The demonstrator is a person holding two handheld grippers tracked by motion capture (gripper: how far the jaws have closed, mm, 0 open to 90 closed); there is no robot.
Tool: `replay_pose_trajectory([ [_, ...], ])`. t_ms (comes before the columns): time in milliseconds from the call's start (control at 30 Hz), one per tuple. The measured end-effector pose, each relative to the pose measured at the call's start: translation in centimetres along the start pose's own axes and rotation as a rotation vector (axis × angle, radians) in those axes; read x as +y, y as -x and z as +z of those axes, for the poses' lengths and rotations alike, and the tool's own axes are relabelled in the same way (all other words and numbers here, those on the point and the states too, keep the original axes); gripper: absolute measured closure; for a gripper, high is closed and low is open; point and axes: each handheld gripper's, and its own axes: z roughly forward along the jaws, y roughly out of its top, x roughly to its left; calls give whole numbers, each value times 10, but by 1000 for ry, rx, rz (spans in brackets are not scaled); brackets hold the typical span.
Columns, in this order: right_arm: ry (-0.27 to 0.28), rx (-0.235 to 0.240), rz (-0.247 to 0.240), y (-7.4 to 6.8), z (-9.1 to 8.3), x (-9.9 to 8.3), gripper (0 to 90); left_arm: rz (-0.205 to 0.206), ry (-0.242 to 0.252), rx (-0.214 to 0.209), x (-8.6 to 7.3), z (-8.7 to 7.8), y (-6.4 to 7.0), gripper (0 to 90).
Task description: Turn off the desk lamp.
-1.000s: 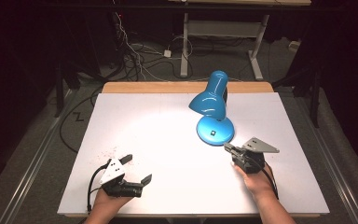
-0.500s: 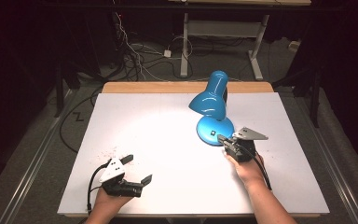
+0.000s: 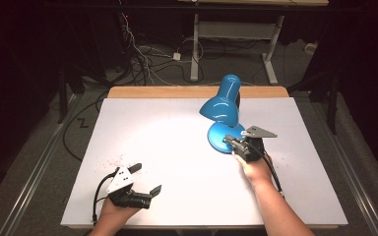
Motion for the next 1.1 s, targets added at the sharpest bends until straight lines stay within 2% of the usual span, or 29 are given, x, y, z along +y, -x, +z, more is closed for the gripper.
replay_pose_trajectory([
  [467, -38, -27, 36, 11, 14, -4, 900, 0, 3, 3, 0, 0, 0, 0],
  [833, -37, -20, 41, 9, 18, -4, 900, 0, 3, 5, 0, 0, 0, 0],
  [1100, -43, -14, 19, 5, 21, -4, 900, 1, 6, 5, 0, -1, 0, 0],
])
